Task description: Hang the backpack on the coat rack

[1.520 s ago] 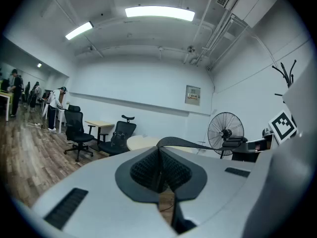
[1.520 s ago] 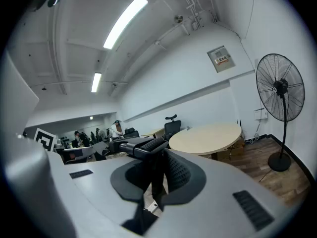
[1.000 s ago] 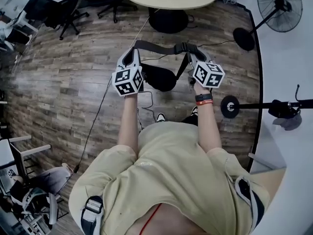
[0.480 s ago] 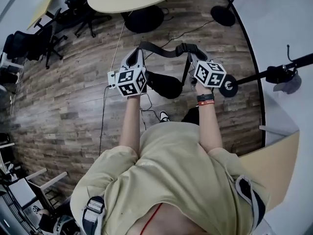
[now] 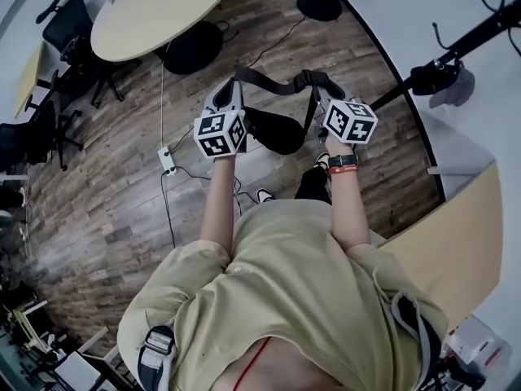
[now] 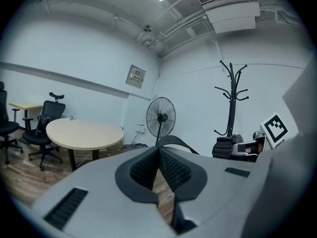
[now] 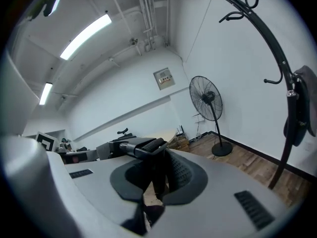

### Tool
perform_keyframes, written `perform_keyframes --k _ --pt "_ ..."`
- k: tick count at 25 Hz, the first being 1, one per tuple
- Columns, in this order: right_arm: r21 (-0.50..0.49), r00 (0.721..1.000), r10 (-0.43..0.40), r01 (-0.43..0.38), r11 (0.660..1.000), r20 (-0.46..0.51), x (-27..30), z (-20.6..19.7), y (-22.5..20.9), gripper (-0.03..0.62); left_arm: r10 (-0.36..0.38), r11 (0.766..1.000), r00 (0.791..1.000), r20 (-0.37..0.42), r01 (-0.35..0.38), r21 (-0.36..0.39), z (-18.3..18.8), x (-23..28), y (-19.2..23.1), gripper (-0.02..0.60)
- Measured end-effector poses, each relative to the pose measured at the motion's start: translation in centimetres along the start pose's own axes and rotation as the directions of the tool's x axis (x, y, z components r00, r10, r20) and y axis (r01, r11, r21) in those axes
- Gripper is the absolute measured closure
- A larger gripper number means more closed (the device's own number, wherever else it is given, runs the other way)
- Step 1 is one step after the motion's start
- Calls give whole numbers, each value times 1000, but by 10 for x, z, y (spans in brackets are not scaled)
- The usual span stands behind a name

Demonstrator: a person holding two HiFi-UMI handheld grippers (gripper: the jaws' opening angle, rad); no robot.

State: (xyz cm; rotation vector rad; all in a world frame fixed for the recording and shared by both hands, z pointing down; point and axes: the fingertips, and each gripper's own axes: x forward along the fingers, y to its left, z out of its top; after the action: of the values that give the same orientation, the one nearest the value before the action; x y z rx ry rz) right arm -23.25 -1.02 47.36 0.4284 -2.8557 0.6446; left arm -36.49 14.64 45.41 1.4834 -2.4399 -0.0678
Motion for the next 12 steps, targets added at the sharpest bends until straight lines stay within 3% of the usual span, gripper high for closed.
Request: perform_keyframes --k 6,12 --pt "33 993 -99 97 995 66 -29 36 -75 542 -121 992 993 -13 121 28 11 65 -71 557" --pt "60 976 -182 176 983 121 -55 70 -133 540 -239 969 971 -28 240 65 23 117 -141 557"
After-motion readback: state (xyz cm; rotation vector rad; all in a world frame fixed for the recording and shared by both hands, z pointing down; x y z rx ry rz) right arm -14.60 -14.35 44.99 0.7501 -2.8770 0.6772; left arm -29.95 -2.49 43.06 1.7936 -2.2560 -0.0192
